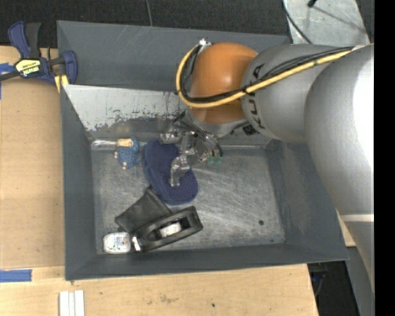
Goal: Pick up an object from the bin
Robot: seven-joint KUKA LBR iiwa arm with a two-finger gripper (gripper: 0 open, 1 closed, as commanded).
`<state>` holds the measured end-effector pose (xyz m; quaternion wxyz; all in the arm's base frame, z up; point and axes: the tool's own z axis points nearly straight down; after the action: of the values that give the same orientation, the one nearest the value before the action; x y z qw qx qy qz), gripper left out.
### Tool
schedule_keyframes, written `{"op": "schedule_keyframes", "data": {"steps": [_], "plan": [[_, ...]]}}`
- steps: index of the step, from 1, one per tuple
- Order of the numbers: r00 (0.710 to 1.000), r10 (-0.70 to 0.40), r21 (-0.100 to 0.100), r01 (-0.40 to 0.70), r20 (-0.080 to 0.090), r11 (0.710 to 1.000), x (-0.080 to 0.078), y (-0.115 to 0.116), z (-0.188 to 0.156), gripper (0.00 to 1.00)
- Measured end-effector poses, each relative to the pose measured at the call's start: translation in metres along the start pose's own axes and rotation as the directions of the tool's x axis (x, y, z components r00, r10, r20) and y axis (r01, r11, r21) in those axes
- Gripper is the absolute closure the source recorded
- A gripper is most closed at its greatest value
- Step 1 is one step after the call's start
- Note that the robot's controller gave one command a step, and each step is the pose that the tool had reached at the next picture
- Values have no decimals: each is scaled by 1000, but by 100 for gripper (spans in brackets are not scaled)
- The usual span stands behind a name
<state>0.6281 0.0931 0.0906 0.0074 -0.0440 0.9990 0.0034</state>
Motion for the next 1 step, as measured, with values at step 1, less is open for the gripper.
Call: {"op": "schedule_keyframes", "data": {"steps": [1], "plan": [[1000,12,-4,-12,19,1000,4,41,4,100]]}}
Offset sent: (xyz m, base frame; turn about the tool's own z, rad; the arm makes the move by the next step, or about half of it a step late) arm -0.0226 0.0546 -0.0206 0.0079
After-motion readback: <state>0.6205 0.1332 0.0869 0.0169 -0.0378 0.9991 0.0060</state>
